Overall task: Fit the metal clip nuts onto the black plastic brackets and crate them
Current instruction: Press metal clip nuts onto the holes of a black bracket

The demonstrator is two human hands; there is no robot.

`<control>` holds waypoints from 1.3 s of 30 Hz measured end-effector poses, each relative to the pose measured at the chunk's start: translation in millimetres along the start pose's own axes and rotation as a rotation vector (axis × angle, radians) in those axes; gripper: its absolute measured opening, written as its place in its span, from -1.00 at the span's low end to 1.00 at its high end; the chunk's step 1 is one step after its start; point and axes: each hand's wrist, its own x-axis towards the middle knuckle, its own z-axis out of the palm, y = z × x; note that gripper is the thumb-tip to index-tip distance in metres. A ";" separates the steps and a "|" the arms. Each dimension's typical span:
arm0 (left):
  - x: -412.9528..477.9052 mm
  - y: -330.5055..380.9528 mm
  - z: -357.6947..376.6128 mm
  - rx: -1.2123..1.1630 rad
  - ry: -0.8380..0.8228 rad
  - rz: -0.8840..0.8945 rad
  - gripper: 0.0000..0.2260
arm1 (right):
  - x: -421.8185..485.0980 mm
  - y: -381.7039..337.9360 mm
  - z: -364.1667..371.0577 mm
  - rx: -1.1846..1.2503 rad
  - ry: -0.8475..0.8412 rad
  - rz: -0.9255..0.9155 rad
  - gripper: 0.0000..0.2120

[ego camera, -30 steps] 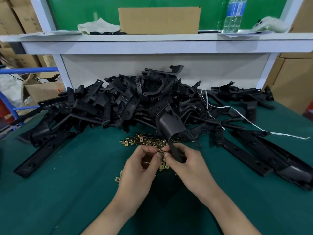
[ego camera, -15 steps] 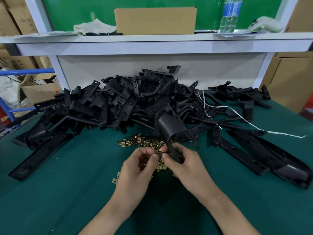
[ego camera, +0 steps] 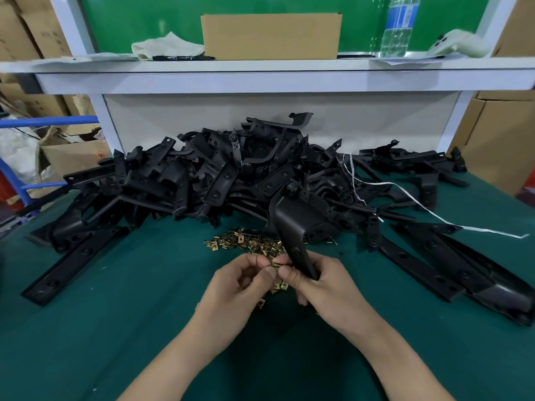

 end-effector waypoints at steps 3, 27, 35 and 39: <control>1.0 -2.0 3.0 -0.051 0.030 -0.022 -0.89 | 0.4 1.1 3.0 0.022 0.033 -0.007 -0.90; 2.6 -3.9 1.7 0.243 0.206 0.005 -0.92 | -6.1 8.6 22.6 -0.096 0.151 -0.003 -0.84; 5.7 -4.1 -4.7 0.220 0.183 0.031 -0.93 | -5.0 12.2 25.2 -0.256 0.186 -0.095 -0.91; 5.5 -2.7 -4.2 0.078 0.201 -0.004 -0.87 | -4.2 6.9 23.1 0.003 0.065 -0.006 -0.89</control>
